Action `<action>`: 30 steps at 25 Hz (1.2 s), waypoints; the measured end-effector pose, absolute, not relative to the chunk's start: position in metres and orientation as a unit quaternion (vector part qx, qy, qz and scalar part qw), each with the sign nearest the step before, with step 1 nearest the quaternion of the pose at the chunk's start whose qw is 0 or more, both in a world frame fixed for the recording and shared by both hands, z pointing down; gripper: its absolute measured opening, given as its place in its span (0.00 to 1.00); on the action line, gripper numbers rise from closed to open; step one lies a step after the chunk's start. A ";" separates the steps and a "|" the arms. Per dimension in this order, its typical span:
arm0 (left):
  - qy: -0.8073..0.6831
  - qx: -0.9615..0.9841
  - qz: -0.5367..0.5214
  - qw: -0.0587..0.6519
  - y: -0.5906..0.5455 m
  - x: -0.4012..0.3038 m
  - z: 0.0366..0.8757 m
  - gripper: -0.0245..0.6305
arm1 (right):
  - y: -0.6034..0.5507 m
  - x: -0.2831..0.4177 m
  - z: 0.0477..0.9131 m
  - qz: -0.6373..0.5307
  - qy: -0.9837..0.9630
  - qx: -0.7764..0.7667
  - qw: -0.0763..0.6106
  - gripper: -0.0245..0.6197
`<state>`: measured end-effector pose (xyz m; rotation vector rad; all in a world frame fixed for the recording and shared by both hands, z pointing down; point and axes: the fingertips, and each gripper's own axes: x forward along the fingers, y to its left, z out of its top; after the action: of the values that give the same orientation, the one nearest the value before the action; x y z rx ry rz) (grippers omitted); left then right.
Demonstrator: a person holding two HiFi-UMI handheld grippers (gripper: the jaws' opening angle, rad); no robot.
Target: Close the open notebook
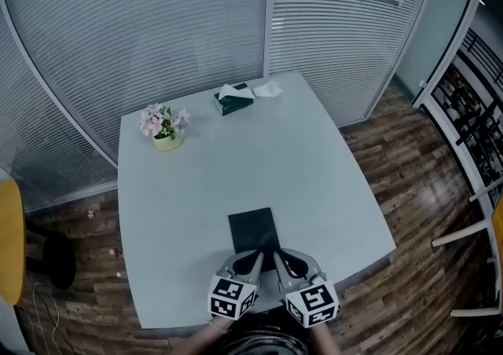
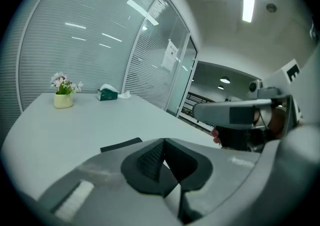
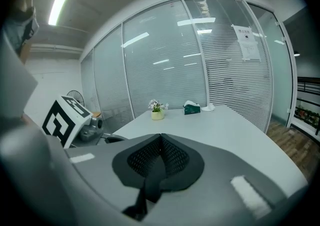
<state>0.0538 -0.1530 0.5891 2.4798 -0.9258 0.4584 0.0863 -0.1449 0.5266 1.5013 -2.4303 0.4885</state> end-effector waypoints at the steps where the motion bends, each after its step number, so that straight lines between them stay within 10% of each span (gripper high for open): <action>1: -0.337 0.901 0.161 0.220 -0.153 0.052 0.582 0.04 | -0.145 0.083 0.525 0.165 -0.834 0.512 0.120 0.04; 30: -0.396 0.912 0.092 0.050 -0.150 0.008 0.460 0.04 | -0.152 0.041 0.458 0.104 -0.865 0.490 0.044 0.04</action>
<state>0.0082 -0.1500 0.4601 2.7785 -1.2056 0.2799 0.0408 -0.1523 0.4576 1.4961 -2.6424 0.3176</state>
